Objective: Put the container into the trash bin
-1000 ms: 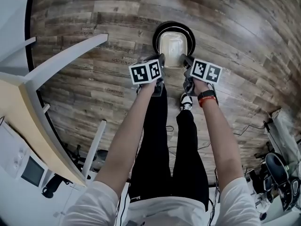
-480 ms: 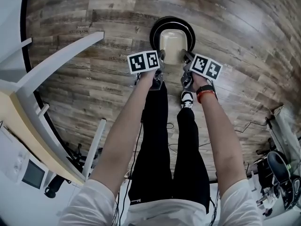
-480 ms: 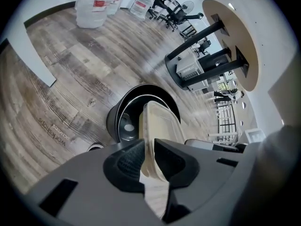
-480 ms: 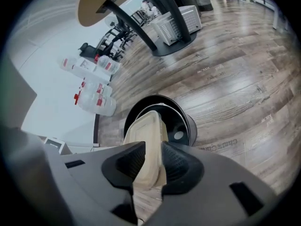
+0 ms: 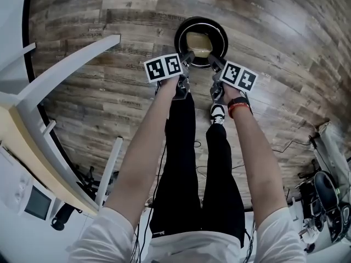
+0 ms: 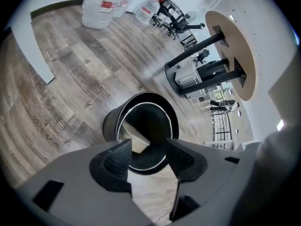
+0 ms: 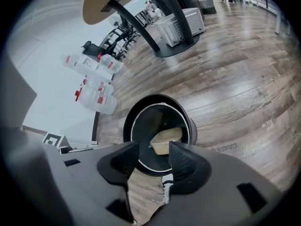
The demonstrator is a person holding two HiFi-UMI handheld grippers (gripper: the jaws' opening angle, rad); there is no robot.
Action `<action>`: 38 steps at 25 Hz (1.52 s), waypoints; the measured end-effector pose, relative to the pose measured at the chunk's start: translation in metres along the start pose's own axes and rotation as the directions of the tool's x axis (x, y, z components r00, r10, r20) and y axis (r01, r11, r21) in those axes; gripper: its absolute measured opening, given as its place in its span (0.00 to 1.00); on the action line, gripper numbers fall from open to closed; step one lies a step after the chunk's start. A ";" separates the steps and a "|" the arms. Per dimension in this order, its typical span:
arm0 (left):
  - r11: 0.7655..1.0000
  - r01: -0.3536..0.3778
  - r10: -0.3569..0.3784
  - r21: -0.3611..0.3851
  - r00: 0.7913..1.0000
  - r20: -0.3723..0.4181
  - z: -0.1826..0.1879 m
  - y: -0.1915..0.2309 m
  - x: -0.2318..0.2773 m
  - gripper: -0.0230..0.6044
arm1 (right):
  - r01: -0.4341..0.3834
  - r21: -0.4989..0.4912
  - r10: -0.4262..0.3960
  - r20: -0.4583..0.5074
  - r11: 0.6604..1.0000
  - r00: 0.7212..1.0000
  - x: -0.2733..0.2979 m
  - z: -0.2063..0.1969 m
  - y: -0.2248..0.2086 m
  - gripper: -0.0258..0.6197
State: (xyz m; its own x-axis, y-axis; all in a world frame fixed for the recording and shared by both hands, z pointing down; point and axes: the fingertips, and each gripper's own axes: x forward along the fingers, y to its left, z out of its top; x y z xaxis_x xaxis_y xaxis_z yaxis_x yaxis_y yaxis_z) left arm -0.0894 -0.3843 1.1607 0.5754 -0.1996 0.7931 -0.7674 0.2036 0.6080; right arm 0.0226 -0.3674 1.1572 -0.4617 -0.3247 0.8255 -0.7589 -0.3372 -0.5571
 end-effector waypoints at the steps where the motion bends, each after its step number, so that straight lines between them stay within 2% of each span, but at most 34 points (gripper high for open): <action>1: 1.000 -0.002 0.002 0.003 1.000 0.005 0.001 0.000 -0.002 0.38 | 0.004 -0.012 -0.004 -0.001 1.000 1.000 -0.001 0.000 0.000 0.35; 10: 1.000 -0.007 0.006 0.025 0.999 0.033 -0.006 -0.010 -0.022 0.38 | 0.015 -0.093 -0.018 -0.037 0.996 0.999 -0.027 -0.005 0.003 0.35; 18: 0.998 -0.010 0.008 0.061 0.999 0.034 -0.030 -0.045 -0.058 0.39 | 0.029 -0.134 -0.035 -0.044 0.991 0.998 -0.085 -0.011 0.017 0.39; 22: 0.994 -0.009 0.006 0.105 1.000 0.024 -0.042 -0.076 -0.079 0.39 | 0.034 -0.154 -0.040 -0.039 0.988 0.998 -0.121 -0.007 0.024 0.40; 29: 0.991 -0.001 -0.006 0.132 0.999 0.053 -0.051 -0.123 -0.144 0.39 | 0.032 -0.191 -0.039 -0.033 0.981 0.999 -0.190 -0.007 0.054 0.41; 38: 0.991 0.017 -0.037 0.130 0.988 0.148 -0.062 -0.186 -0.229 0.39 | 0.021 -0.293 -0.024 -0.007 0.956 1.000 -0.280 -0.008 0.094 0.41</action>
State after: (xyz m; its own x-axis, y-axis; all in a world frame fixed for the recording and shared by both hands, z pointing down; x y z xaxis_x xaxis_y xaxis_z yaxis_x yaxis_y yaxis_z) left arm -0.0605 -0.3168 0.8679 0.5549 -0.3468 0.7562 -0.7875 0.0743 0.6119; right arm 0.0767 -0.3015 0.8740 -0.4464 -0.3106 0.8392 -0.8697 -0.0700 -0.4886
